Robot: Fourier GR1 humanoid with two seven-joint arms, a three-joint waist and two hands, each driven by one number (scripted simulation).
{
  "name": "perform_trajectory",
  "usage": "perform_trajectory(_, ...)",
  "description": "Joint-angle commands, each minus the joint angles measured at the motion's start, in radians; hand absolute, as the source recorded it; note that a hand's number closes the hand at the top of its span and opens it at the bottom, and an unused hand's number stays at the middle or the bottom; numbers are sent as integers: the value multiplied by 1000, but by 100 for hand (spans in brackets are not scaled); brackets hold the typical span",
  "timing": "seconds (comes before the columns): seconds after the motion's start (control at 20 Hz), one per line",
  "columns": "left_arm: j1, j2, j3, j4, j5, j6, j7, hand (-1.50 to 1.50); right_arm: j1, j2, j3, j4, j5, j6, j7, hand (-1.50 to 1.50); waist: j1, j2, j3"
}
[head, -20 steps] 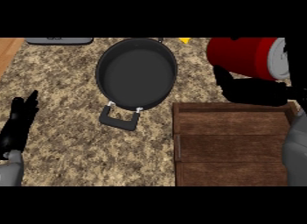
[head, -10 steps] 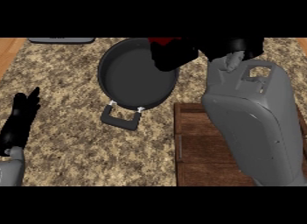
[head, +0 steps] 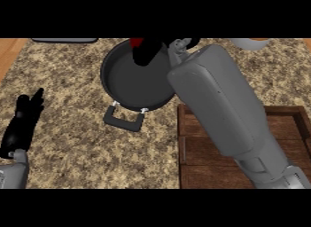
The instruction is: Pick the can from the tray and place it in the pot
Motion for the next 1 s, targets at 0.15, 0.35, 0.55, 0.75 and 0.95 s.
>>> perform_trajectory(0.15,-17,-12,-2,62,-12,9,-41,0,-69,3,28,248,-210,-114,15,-150,8,3,0)
perform_trajectory(0.35,-8,-3,-7,43,-7,-12,-38,0,-37,3,70,366,-311,-305,-118,-150,31,8,0)
perform_trajectory(0.55,-53,13,-5,36,0,-31,22,0,-2,3,24,342,-421,-469,-200,-150,32,9,1)
perform_trajectory(0.75,-25,23,20,72,2,-21,-57,0,-11,3,-45,284,-486,-611,-238,-150,9,4,1)
perform_trajectory(0.95,-13,19,18,5,-3,-12,10,0,48,3,-84,304,-484,-723,-326,-150,-6,-1,1)
